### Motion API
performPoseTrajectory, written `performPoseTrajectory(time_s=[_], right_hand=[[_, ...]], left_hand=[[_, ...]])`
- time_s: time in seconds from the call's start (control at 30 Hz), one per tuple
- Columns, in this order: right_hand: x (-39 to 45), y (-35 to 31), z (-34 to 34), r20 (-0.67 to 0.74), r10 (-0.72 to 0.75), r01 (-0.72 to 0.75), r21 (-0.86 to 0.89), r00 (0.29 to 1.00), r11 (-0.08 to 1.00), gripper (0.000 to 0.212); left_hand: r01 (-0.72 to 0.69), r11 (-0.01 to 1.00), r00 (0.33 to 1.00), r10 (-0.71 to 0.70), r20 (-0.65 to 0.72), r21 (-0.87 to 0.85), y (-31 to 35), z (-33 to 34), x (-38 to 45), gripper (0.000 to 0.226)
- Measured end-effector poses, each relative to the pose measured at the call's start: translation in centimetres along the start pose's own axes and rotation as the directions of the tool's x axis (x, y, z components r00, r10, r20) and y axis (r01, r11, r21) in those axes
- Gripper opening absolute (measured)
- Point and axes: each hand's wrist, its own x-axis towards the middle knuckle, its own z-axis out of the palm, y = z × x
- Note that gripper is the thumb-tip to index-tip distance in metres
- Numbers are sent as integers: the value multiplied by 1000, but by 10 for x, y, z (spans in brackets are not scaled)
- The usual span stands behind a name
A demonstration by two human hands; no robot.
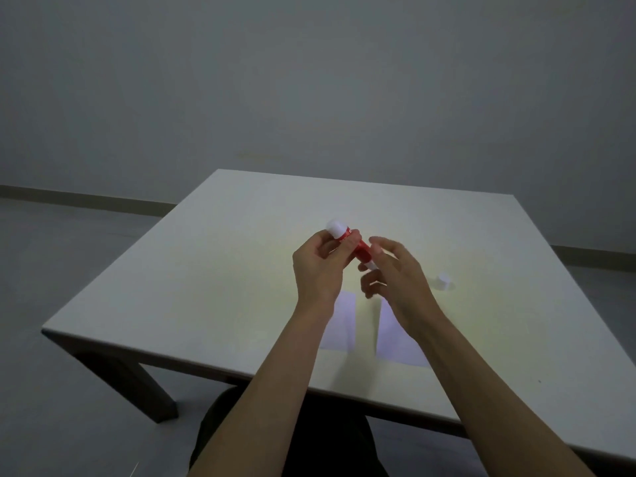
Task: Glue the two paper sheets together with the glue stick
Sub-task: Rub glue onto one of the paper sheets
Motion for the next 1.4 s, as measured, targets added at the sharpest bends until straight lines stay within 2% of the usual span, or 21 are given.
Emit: performPoseTrajectory(time_s=[0.1, 0.17, 0.2, 0.23, 0.3, 0.37, 0.4, 0.47, 0.53, 0.57, 0.6, 0.67, 0.73, 0.77, 0.87, 0.97, 1.03, 1.13, 1.2, 1.3, 1.4], right_hand=[[-3, 4, -1, 59, -15, 4, 185, 998, 983, 16], [-2, 1, 0, 183, 214, -269, 378, 960, 886, 22], [-2, -2, 0, 286, 337, -434, 429, 897, 793, 26], [-1, -5, -2, 377, 414, -552, 426, 828, 716, 30], [-1, -6, -6, 457, 469, -635, 336, 756, 696, 38], [-2, -7, -4, 370, 496, -592, 214, 786, 777, 47], [-4, -6, -2, 273, 463, -507, 121, 843, 853, 49], [-7, -4, 3, 88, 225, -215, -113, 970, 970, 43], [-9, -1, 7, 52, -20, 30, -203, 998, 979, 26], [-10, 0, 7, 53, -60, 68, -177, 997, 982, 22], [-9, 0, 6, 50, -28, 32, -94, 998, 995, 22], [-4, -4, 3, 112, 218, -237, 197, 970, 951, 27], [1, -8, 0, 283, 462, -541, 374, 840, 753, 24], [2, -8, -2, 331, 502, -600, 384, 799, 702, 21], [3, -3, -2, 280, 474, -549, 366, 835, 752, 29], [2, -1, -4, 190, 277, -317, 231, 942, 920, 43], [1, -1, -4, 212, 127, -145, 73, 969, 987, 33], [4, 2, -9, 111, 52, -36, -141, 992, 989, 23], [7, 7, -13, 28, -2, 12, -341, 1000, 940, 21], [9, 19, -16, 48, -71, 85, -638, 996, 766, 23], [6, 30, -8, 112, -107, 154, -738, 988, 657, 25]], left_hand=[[20, 999, 1000, -20, -1, -37, 1, -1, 2, 6], [31, 998, 999, -30, 26, -51, 1, -4, 0, 3], [38, 997, 998, -35, 48, -62, 1, -7, 0, 3], [43, 996, 996, -37, 76, -76, 0, -10, -1, 4], [57, 993, 990, -43, 133, -105, -1, -16, -1, 9], [82, 988, 987, -62, 150, -128, -1, -17, -2, 9], [91, 986, 987, -71, 144, -138, -2, -16, -2, 9], [94, 986, 990, -79, 114, -140, -4, -14, -3, 7], [95, 985, 992, -81, 98, -145, -5, -14, -2, 6], [99, 983, 991, -83, 104, -156, -6, -14, -1, 6], [103, 981, 990, -84, 117, -162, -6, -15, -1, 6], [100, 982, 986, -76, 149, -158, -7, -15, 0, 7], [76, 989, 978, -49, 201, -128, -8, -16, 1, 9], [50, 995, 972, -28, 235, -88, -8, -18, 3, 11], [3, 1000, 947, 3, 320, -16, -9, -22, 6, 13], [7, 1000, 951, -13, 310, 23, -8, -28, 10, 14], [-69, 982, 938, 4, 347, 175, -9, -39, 16, 17], [-163, 824, 871, -139, 472, 543, -12, -77, 32, 53], [-206, 615, 811, -329, 485, 761, -18, -109, 42, 73], [-331, 407, 725, -468, 506, 851, -30, -127, 46, 79], [-481, 246, 690, -486, 537, 841, -43, -118, 48, 84]])
